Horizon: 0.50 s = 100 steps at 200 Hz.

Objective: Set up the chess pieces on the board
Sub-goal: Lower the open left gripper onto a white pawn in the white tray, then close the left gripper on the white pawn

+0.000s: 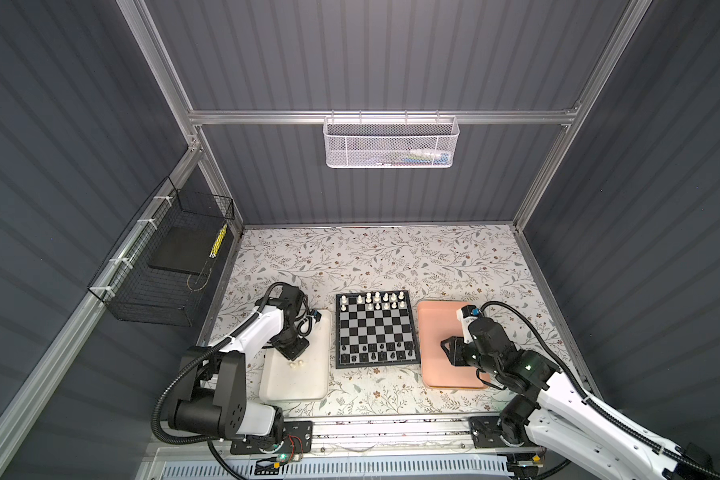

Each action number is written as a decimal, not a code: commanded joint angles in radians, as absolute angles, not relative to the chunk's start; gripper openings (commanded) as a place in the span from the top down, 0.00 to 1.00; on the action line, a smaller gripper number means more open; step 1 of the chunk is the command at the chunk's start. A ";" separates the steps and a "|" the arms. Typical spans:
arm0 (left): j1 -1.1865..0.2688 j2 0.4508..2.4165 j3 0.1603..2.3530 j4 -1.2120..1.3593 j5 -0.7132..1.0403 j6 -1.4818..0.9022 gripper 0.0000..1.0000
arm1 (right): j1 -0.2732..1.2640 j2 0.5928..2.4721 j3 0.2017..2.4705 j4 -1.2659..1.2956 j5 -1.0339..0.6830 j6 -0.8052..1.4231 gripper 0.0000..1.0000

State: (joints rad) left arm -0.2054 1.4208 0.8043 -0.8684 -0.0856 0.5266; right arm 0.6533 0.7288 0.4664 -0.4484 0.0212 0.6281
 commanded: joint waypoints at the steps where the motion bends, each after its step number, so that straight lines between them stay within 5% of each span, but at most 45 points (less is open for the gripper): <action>1: -0.196 1.425 0.797 -0.882 -0.086 0.528 0.79 | 0.651 0.732 0.473 -0.440 0.012 0.620 0.69; 100: -0.194 1.420 0.809 -0.897 -0.087 0.534 0.90 | 0.651 0.729 0.467 -0.442 0.011 0.620 0.69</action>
